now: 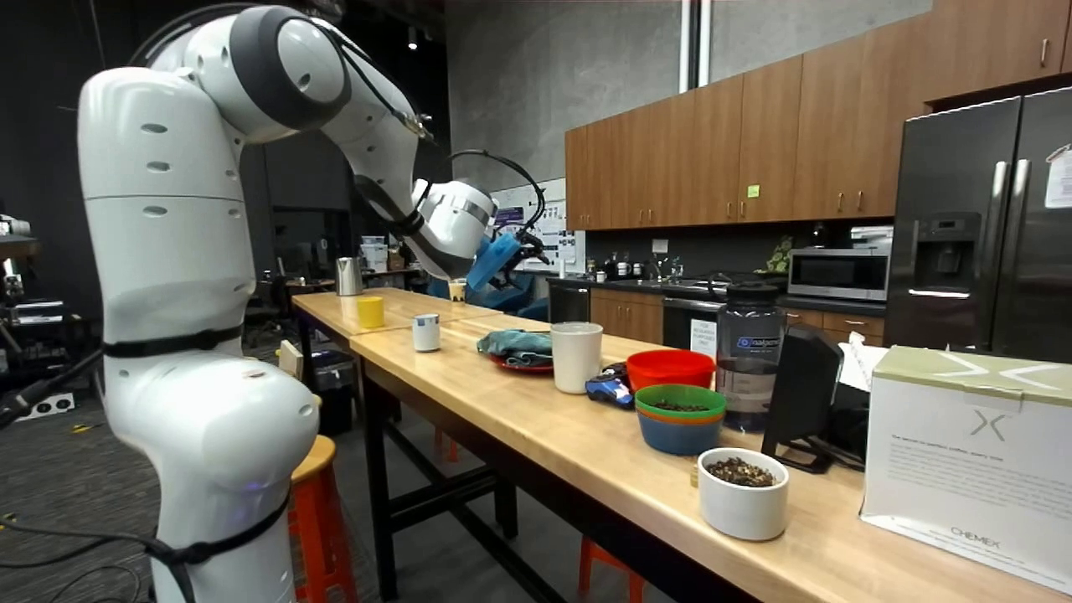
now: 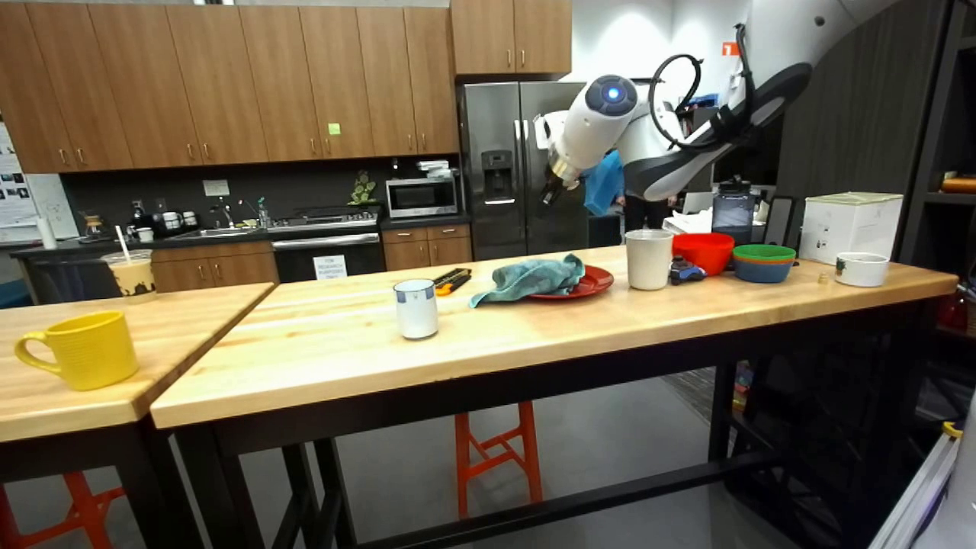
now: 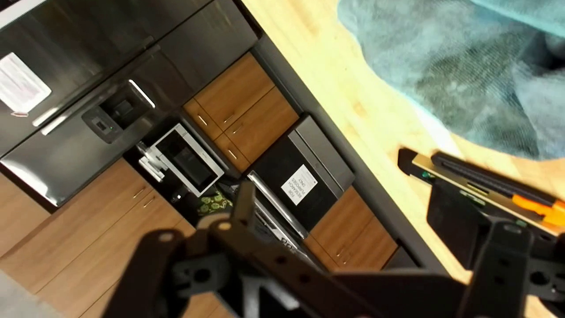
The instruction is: Put the blue towel on the plate
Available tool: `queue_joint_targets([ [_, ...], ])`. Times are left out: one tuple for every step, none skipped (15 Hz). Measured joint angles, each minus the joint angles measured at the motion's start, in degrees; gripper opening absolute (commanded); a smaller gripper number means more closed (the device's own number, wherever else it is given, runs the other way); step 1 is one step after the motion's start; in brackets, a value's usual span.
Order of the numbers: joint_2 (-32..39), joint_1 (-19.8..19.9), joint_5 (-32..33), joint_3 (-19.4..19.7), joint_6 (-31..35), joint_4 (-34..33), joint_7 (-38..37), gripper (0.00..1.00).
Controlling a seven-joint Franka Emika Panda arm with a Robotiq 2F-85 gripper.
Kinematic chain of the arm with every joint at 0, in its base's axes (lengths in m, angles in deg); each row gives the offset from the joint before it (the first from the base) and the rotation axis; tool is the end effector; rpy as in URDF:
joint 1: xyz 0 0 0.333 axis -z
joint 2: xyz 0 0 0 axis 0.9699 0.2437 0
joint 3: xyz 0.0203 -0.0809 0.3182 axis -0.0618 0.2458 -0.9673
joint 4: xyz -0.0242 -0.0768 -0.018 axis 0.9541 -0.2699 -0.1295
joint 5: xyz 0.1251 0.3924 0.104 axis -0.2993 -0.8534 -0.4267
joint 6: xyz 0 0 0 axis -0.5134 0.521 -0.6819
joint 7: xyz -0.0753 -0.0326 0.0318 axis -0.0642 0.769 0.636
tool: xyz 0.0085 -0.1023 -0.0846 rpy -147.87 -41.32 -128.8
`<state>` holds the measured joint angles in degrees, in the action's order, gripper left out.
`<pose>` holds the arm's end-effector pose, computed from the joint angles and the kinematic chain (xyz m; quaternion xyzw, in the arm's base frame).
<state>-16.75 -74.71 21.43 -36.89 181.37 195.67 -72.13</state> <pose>0.6189 0.0820 0.4882 0.8329 0.2116 0.4156 0.2980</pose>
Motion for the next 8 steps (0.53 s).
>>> queue_joint_targets([
  [-1.3, -0.4, -1.7, -0.3, 0.0, 0.8, 0.0, 1.00],
  [-2.5, -0.8, -3.7, -0.7, -0.1, 2.0, 0.0, 1.00],
  [-3.6, -1.3, -6.2, -1.1, -0.2, 3.7, 0.1, 1.00],
  [-4.6, -1.9, -9.0, -1.5, -0.4, 5.8, 0.3, 1.00],
  [-5.7, -2.7, -12.4, -1.9, -0.8, 8.4, 0.6, 1.00],
  [-6.7, -3.6, -16.0, -2.3, -1.6, 11.3, 1.0, 1.00],
  [-7.8, -4.7, -19.7, -2.8, -2.5, 14.2, 1.2, 1.00],
  [-8.8, -5.8, -23.0, -3.3, -3.3, 16.9, 1.3, 1.00],
])
